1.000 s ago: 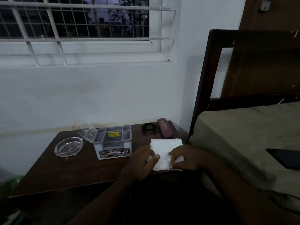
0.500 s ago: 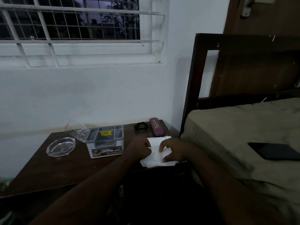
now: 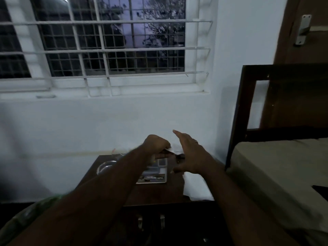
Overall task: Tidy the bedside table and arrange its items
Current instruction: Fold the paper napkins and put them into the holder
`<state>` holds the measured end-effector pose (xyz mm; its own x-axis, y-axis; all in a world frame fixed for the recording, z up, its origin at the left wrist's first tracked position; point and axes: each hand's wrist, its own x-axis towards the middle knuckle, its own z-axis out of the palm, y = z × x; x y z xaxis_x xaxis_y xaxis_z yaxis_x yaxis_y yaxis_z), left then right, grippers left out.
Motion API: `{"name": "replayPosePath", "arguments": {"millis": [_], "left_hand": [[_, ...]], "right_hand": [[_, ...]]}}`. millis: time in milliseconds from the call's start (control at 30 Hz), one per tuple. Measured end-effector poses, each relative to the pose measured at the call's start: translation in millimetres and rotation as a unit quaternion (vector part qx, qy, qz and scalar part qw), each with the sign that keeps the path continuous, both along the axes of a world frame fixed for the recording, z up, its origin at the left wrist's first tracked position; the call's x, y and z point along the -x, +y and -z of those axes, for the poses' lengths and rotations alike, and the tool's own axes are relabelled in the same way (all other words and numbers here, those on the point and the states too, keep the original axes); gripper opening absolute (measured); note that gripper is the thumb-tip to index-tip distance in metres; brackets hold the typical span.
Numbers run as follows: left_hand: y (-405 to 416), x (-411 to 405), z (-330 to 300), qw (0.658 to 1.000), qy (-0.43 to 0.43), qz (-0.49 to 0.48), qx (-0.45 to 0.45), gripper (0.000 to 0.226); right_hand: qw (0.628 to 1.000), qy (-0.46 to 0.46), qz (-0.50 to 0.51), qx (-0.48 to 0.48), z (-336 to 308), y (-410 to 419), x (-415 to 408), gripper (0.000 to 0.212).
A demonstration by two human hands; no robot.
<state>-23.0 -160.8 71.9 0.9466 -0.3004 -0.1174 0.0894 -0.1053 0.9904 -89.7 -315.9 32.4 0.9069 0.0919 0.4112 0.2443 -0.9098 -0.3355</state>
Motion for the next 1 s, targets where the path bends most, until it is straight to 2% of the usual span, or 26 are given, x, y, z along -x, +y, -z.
{"name": "replayPosePath", "arguments": {"millis": [133,167,233,333,400,467,567,667,767,833,1000], "left_hand": [[20.9,-14.3,-16.1,0.999,0.025,-0.008,0.032,0.003],[24.7,-18.3,-16.6,0.999,0.028,-0.006,0.039,0.007],[30.0,-24.8,-14.3,0.999,0.022,0.005,0.048,0.018],[35.7,-33.5,0.2,0.998,-0.043,-0.047,0.004,0.035],[39.8,-37.6,15.6,0.986,-0.119,-0.106,-0.044,0.040],[44.8,-41.0,31.9,0.973,-0.172,-0.127,-0.082,0.037],[53.0,-45.7,50.0,0.957,-0.229,-0.105,-0.143,0.022],[54.6,-48.4,59.9,0.950,-0.245,-0.090,-0.172,0.017],[52.7,-50.9,67.1,0.947,-0.248,-0.085,-0.188,0.018],[51.3,-51.7,70.6,0.944,-0.253,-0.073,-0.197,0.020],[48.2,-53.8,76.5,0.938,-0.259,-0.057,-0.224,0.012]], "right_hand": [[0.996,-0.071,0.024,-0.041,-0.1,24.6,-22.0,0.064],[0.994,-0.084,0.031,-0.062,0.5,29.6,-26.8,0.048],[0.985,-0.111,0.056,-0.119,0.7,35.7,-36.9,0.031],[0.961,-0.094,0.122,-0.229,-0.4,37.8,-52.9,0.028],[0.952,-0.072,0.166,-0.245,2.6,39.2,-64.4,0.025],[0.950,-0.061,0.189,-0.241,8.6,42.7,-74.8,0.017],[0.953,-0.051,0.188,-0.232,17.6,50.5,-87.0,0.017],[0.957,-0.039,0.183,-0.222,23.3,57.9,-97.8,0.036],[0.961,-0.050,0.186,-0.201,28.7,63.8,-103.4,0.025],[0.964,-0.042,0.189,-0.184,30.8,65.1,-105.3,0.025],[0.965,-0.055,0.200,-0.161,30.1,61.3,-103.9,0.016]]}}
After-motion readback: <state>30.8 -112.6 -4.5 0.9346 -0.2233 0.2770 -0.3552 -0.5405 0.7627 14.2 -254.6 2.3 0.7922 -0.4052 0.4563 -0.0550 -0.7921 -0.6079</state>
